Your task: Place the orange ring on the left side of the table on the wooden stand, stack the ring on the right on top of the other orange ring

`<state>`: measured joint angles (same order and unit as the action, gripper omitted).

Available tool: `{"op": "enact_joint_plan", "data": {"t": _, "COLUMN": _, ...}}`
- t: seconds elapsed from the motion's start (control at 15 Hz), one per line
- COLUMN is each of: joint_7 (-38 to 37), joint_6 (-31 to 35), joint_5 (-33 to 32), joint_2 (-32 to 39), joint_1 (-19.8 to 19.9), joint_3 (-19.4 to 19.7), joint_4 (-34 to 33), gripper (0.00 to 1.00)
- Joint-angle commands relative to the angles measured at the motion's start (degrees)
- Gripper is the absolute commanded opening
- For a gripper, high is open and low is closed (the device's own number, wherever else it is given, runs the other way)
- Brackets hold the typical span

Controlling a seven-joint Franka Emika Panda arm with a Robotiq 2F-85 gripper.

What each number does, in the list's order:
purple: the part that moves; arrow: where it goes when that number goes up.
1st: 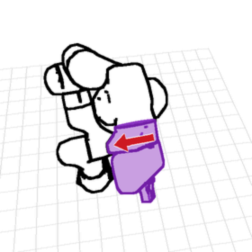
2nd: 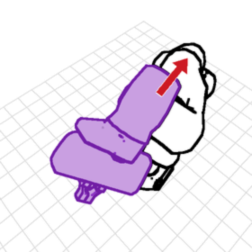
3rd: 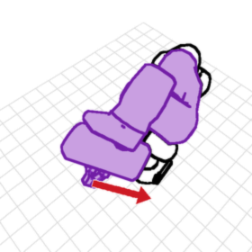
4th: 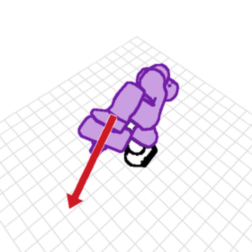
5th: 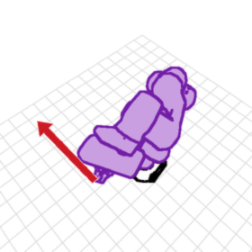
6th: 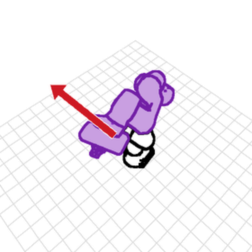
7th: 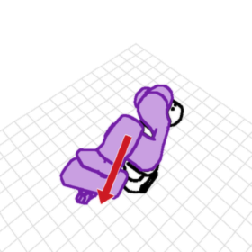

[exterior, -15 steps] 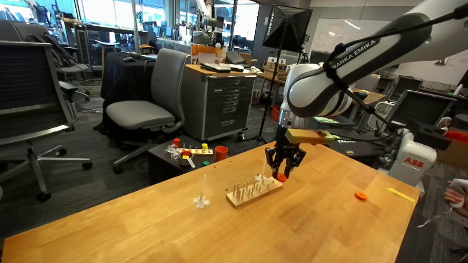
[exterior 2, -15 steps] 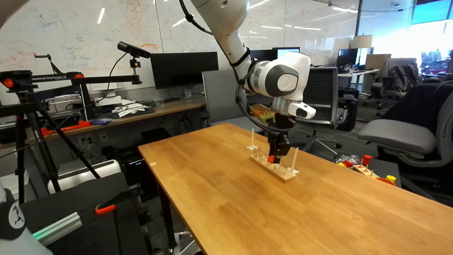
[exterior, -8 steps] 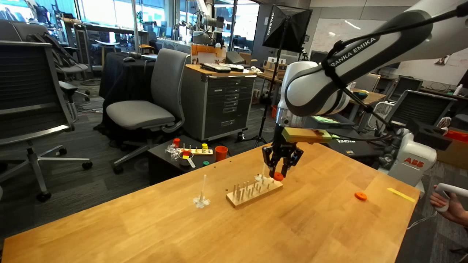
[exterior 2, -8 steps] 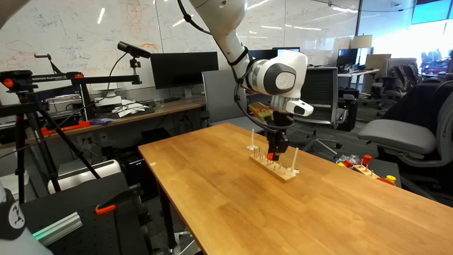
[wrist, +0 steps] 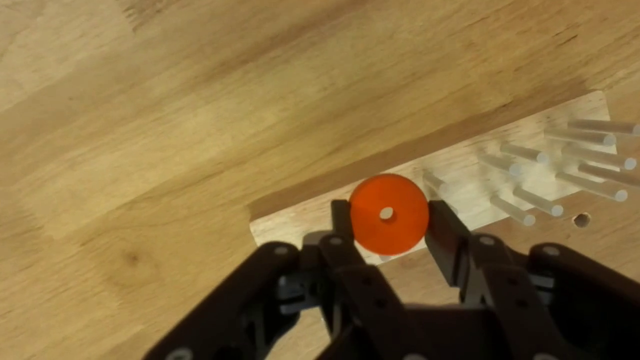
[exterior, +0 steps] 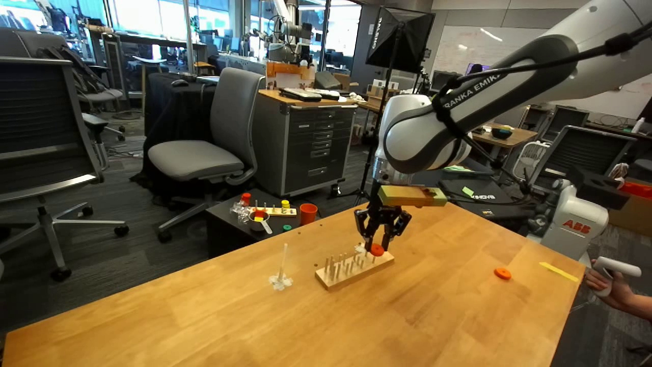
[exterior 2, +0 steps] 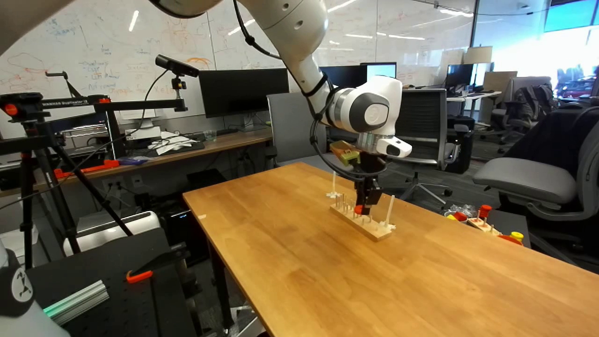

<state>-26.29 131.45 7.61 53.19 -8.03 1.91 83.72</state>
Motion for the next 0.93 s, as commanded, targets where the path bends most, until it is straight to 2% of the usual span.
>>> {"op": "enact_joint_plan", "data": {"t": 0.0, "joint_7": -2.6, "joint_6": -1.7, "joint_5": -1.0, "joint_2": 3.1, "joint_1": -1.5, "joint_3": 1.4, "joint_4": -5.3, "gripper": 0.17}}
{"op": "enact_joint_plan", "data": {"t": 0.87, "joint_7": -4.3, "joint_6": -4.3, "joint_5": -0.5, "joint_2": 6.4, "joint_1": -1.2, "joint_3": 1.4, "joint_4": -8.9, "gripper": 0.17}}
